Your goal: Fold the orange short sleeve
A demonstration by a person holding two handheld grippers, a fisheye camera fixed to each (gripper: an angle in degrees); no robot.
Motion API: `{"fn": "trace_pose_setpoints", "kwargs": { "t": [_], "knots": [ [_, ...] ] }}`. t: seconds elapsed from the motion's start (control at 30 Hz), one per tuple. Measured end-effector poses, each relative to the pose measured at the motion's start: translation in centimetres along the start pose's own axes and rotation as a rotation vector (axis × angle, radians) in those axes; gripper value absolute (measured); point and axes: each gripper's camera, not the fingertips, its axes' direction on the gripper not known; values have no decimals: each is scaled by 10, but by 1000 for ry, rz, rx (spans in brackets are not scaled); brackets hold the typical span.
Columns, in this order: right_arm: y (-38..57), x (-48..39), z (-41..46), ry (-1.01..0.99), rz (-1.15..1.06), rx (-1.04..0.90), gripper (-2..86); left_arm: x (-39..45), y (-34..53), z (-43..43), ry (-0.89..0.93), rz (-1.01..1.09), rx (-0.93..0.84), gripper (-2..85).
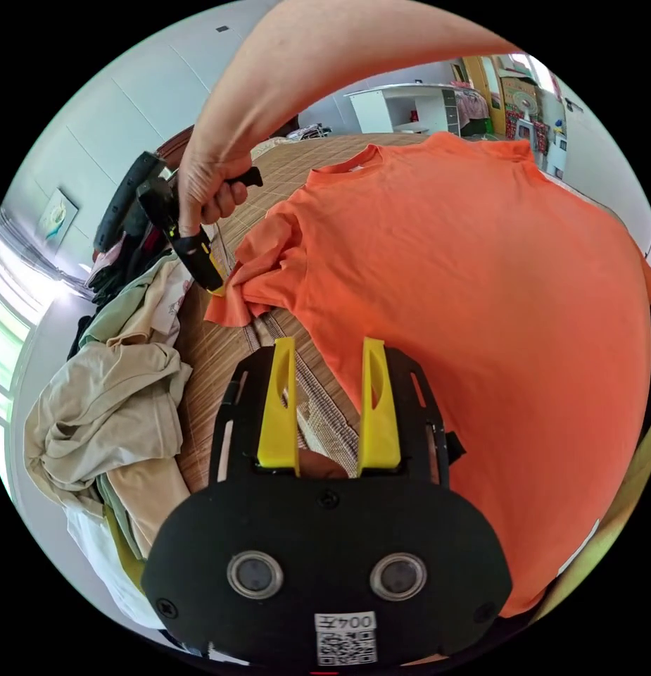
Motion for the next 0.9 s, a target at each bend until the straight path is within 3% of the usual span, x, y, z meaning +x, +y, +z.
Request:
{"fn": "trace_pose_setpoints", "kwargs": {
  "t": [0.1,0.17,0.3,0.43,0.5,0.6,0.7,0.83,0.9],
  "knots": [
    [-2,26,-12,60,216,157,12,3,3,6,18,-9,-4,136],
    [-3,47,7,-32,375,211,27,10,4,11,17,5,-9,136],
    [15,44,31,-109,477,290,121,20,7,18,37,-4,-7,135],
    [135,-13,16,-141,619,641,120,35,9,24,51,-12,-5,135],
    [201,-60,36,-128,658,690,111,44,10,24,51,-12,6,135],
    [311,-151,113,-119,800,658,110,65,15,27,-36,23,2,136],
    [402,-218,212,-301,985,668,109,83,18,30,-138,28,-13,137],
    [494,-256,300,-542,1183,958,106,115,8,29,-336,107,-32,134],
    [512,-256,339,-685,1211,1044,96,138,-9,44,-442,308,-87,135]
  ]
}}
